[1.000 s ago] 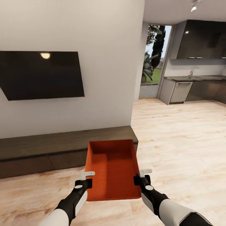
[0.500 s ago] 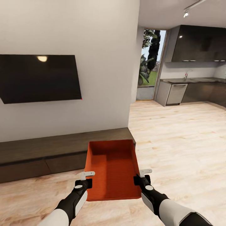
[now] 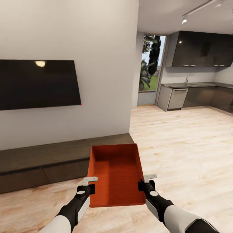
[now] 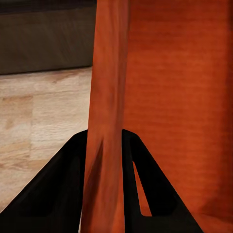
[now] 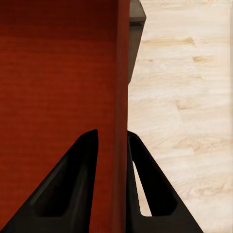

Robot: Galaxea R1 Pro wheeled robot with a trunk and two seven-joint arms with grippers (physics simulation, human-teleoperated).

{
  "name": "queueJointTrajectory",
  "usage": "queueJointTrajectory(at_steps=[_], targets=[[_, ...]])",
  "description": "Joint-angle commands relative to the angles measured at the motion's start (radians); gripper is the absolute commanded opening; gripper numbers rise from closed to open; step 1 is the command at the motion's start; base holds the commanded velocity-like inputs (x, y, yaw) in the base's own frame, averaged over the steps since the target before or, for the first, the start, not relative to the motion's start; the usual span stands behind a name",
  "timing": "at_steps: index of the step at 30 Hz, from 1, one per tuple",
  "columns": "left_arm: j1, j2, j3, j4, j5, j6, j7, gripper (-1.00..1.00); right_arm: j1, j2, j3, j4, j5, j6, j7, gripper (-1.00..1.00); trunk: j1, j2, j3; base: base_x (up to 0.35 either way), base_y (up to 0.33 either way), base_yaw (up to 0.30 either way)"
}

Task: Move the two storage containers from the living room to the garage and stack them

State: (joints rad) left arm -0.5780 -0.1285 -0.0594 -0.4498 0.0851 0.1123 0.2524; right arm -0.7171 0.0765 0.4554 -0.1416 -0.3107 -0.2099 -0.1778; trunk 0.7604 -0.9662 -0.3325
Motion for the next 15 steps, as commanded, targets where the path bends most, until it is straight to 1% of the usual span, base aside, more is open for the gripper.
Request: queueJointTrajectory(at_steps=[1,15], targets=[[0.0,0.026,0.03,-0.006,-0.014,-0.01,0.061,-1.0,-0.001,0.0,-0.046,0.001,-0.041,0.0,0.0,-1.0,0.0,-0.001,0.0,0.0,0.0,-0.082],[0.0,0.026,0.03,-0.005,-0.015,-0.01,0.061,-1.0,-0.001,0.0,-0.046,0.001,-0.041,-0.003,0.001,-1.0,0.0,-0.001,0.022,0.0,0.0,-0.082]])
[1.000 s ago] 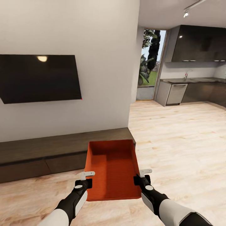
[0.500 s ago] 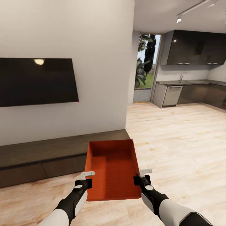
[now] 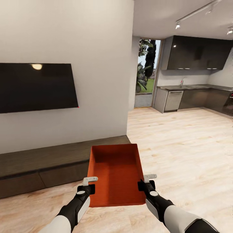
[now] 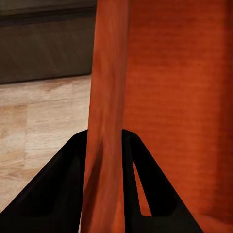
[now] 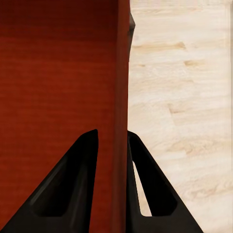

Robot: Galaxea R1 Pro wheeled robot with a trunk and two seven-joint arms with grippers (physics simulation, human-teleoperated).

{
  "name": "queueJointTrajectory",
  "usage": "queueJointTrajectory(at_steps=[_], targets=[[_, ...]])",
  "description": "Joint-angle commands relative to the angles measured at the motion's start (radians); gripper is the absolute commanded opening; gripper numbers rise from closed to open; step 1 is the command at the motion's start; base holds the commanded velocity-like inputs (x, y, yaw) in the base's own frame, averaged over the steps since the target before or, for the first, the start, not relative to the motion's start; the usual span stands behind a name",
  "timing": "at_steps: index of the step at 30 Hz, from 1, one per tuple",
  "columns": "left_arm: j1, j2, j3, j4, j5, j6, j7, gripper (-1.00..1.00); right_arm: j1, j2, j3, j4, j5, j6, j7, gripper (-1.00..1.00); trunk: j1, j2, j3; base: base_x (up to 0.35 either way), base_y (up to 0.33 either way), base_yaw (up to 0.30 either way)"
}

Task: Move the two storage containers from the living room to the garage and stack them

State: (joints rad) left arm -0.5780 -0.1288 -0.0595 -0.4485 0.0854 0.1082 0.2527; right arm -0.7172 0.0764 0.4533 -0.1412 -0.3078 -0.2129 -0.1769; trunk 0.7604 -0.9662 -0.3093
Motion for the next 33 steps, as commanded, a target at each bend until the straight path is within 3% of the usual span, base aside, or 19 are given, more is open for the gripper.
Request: queueJointTrajectory(at_steps=[1,33], targets=[[0.0,0.026,0.03,-0.006,-0.015,-0.005,0.06,-1.0,-0.001,0.0,-0.044,0.0,-0.043,0.0,0.0,-1.0,0.0,-0.001,0.0,0.0,0.0,-0.082],[0.0,0.026,0.03,-0.006,-0.014,-0.005,0.06,-1.0,-0.001,0.0,-0.044,0.0,-0.043,0.0,0.0,-1.0,0.0,-0.001,0.05,0.0,0.0,-0.082]])
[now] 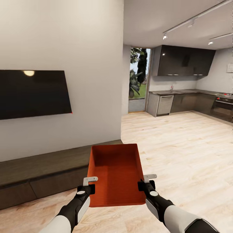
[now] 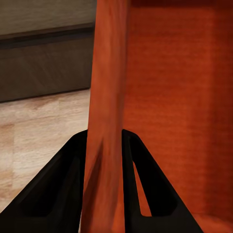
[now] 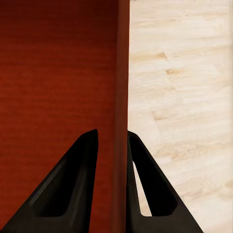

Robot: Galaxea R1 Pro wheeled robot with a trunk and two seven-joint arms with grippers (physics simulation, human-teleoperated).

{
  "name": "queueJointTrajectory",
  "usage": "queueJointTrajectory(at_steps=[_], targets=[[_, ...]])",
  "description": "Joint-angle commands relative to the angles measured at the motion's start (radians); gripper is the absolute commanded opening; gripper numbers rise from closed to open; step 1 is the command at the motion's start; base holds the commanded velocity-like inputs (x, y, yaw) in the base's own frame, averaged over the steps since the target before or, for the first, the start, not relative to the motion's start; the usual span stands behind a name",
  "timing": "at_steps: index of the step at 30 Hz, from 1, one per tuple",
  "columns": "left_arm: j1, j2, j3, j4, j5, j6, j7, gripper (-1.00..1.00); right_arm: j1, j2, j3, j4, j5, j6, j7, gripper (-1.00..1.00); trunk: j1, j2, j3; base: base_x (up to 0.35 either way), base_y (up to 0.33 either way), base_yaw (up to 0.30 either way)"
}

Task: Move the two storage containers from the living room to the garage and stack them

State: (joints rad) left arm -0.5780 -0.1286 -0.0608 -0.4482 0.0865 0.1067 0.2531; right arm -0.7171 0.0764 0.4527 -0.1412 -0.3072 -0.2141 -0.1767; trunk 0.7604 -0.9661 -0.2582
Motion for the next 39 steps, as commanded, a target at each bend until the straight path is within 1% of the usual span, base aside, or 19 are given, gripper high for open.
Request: queueJointTrajectory(at_steps=[1,7,32,39], targets=[[0.0,0.026,0.032,-0.006,-0.015,-0.004,0.06,-1.0,-0.001,0.0,-0.043,0.0,-0.044,0.001,0.0,-1.0,0.0,-0.001,0.0,0.0,0.0,-0.082],[0.0,0.026,0.032,-0.007,-0.016,-0.004,0.06,-1.0,-0.001,0.0,-0.043,0.0,-0.044,0.001,0.0,-1.0,0.0,-0.001,0.004,0.0,0.0,-0.035],[0.0,0.026,0.032,-0.007,-0.016,-0.004,0.06,-1.0,-0.001,0.001,-0.043,0.0,-0.044,0.002,-0.003,-1.0,0.0,-0.001,0.005,0.0,0.0,-0.002],[0.0,0.026,0.032,-0.007,-0.016,-0.004,0.06,-1.0,-0.001,0.001,-0.043,0.0,-0.044,0.001,-0.003,-1.0,0.0,-0.001,0.008,0.0,0.0,-0.215]])
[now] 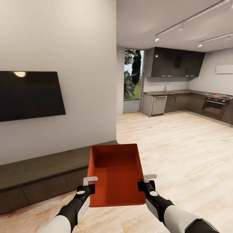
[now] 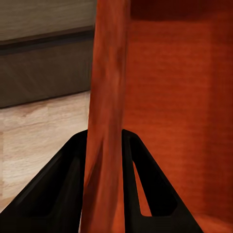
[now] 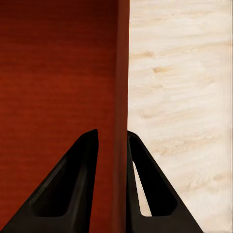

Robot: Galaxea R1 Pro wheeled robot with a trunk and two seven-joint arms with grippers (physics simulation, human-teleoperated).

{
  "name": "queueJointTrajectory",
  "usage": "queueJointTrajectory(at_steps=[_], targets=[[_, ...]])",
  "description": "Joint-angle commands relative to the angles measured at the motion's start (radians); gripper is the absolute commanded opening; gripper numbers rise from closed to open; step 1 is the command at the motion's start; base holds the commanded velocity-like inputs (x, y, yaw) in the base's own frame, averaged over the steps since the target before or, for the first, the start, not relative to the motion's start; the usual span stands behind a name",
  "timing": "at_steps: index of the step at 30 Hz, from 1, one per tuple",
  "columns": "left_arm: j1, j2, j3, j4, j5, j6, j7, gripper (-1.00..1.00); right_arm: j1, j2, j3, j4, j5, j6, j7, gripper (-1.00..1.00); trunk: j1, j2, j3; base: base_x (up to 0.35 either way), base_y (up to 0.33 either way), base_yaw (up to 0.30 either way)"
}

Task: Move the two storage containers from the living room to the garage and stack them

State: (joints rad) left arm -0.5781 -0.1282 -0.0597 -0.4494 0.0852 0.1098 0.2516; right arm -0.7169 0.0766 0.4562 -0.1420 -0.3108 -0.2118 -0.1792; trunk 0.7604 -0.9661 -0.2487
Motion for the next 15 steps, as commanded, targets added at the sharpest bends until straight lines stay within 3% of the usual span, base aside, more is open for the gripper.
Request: queueJointTrajectory(at_steps=[1,15], targets=[[0.0,0.025,0.031,-0.006,-0.015,-0.007,0.061,-1.0,-0.001,0.0,-0.047,0.001,-0.04,-0.001,0.0,-1.0,0.0,-0.001,-0.001,0.0,0.0,-0.262],[0.0,0.025,0.031,-0.006,-0.015,-0.007,0.061,-1.0,-0.001,0.0,-0.047,0.001,-0.04,-0.001,0.0,-1.0,0.0,-0.001,0.011,0.0,0.0,-0.266]])
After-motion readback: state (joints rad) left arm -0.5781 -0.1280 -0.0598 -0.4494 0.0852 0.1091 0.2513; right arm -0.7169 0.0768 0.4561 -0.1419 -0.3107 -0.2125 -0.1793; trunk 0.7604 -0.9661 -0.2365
